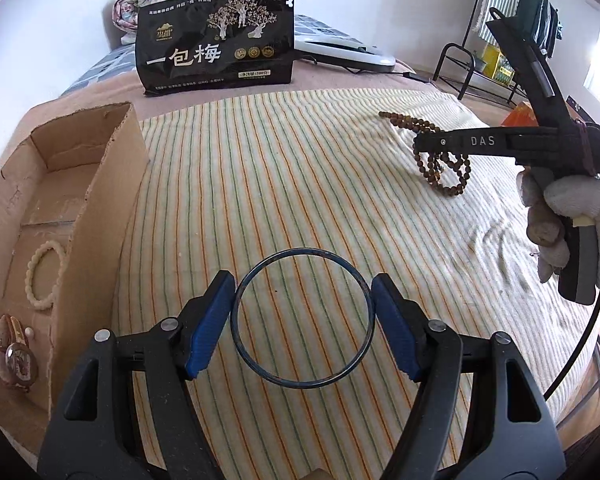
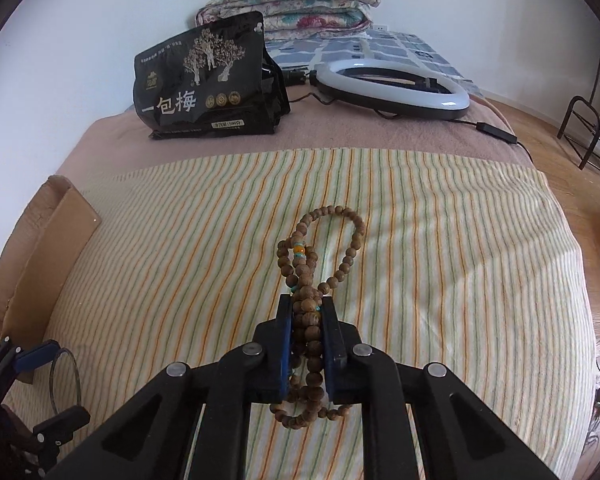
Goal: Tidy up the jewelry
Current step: 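Grasp the blue bangle with the left tool while the right tool grasps the wooden bead necklace, then carry the bangle with the left tool while the right tool carries the necklace over the box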
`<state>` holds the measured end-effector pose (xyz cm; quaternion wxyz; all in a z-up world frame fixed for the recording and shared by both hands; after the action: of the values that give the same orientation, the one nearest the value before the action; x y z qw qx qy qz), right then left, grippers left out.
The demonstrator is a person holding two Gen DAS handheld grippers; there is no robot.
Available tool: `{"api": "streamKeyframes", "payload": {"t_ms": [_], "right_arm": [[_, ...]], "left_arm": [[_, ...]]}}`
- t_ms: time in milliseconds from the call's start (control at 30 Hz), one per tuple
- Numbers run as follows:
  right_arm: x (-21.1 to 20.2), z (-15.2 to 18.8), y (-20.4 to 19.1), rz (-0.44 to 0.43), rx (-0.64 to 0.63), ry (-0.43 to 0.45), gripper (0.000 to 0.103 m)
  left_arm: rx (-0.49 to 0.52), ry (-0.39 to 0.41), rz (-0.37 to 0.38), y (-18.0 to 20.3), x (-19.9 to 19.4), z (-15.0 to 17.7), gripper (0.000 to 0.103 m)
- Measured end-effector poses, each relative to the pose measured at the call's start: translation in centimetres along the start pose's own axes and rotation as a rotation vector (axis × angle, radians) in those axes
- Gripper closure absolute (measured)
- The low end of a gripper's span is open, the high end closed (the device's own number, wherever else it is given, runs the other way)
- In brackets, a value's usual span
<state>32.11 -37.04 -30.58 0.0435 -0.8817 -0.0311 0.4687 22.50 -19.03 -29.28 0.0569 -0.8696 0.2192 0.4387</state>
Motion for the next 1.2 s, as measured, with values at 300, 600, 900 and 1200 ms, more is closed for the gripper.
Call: {"api": "streamKeyframes", "payload": {"t_ms": [300, 600, 900, 1200], "right_arm": [[-6.1, -0.3, -1.2, -0.01, -0.004, 0.078, 0.093], [-12.4, -1.0, -4.2, -0.043, -0.043, 0.16, 0.093], [-16.4, -1.8, -8.2, -0.082, -0.076, 0.218, 0.092], [-18.2, -2.7, -13.7, -0.142, -0.142, 0.25, 0.093]], "left_arm": [[-0.005, 0.063, 0.005, 0.1, -4.3, -1.2, 0.03], [-0.013, 0.142, -0.016, -1.2, -9.7, -2.2, 0.03], [-0.047, 0.2, -0.065, -4.7, -14.3, -2.2, 0.03], [-0.109, 0.235, -0.142, -10.7, -17.5, -1.7, 0.03]]}}
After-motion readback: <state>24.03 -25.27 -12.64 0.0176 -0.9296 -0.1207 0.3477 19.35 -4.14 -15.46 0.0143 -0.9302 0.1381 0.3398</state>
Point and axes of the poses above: each gripper's, at about its wrist camera, not at the fingertips, and x roughly the way its jaws point, y to its right, z to its underside, the point moved 9 cm from there along x, roughly the way its jaws point
